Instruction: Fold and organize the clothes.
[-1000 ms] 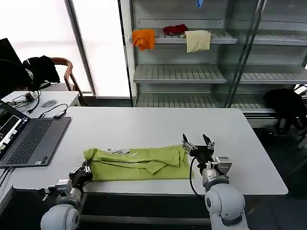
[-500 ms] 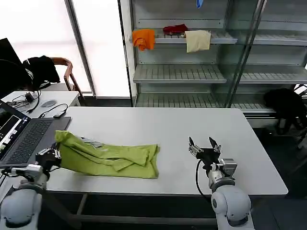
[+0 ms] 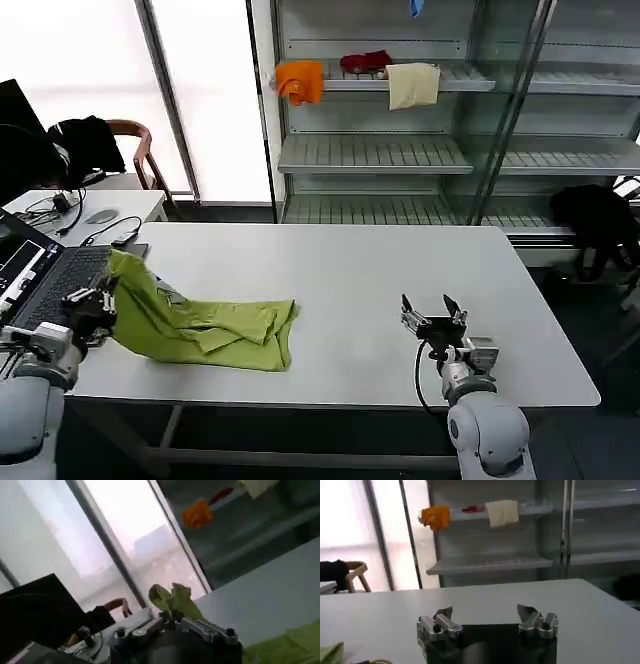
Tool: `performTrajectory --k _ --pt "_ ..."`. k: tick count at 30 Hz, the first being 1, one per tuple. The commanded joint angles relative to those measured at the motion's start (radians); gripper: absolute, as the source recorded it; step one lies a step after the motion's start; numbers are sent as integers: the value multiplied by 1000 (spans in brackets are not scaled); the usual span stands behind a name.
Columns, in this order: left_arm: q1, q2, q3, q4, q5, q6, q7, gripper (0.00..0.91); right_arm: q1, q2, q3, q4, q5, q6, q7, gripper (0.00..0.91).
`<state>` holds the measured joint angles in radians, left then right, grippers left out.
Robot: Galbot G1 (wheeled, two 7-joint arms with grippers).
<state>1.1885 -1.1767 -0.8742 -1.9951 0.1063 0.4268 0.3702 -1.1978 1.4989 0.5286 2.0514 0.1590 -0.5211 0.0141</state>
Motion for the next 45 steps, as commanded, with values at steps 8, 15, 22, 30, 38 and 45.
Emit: performTrajectory --k 8,15,22,30,38,45 --pt "-4 -177 414 -145 99 120 -82 0 -5 3 0 -7 -5 19 -3 907" --pt "-6 -221 493 -94 149 139 -119 10 3 20 -14 -33 -16 32 -5 907" --pt "-19 -268 536 -22 226 142 -138 10 14 28 -28 -50 -22 35 -5 907" --pt "-17 -310 553 52 270 132 -160 10 12 30 -29 -65 -23 45 -7 907" --pt "-5 -349 574 99 330 109 -193 907 5 29 -27 -57 -23 50 -8 907" --pt "-9 -364 597 111 330 107 -199 907 -5 32 -29 -49 -27 54 -7 907"
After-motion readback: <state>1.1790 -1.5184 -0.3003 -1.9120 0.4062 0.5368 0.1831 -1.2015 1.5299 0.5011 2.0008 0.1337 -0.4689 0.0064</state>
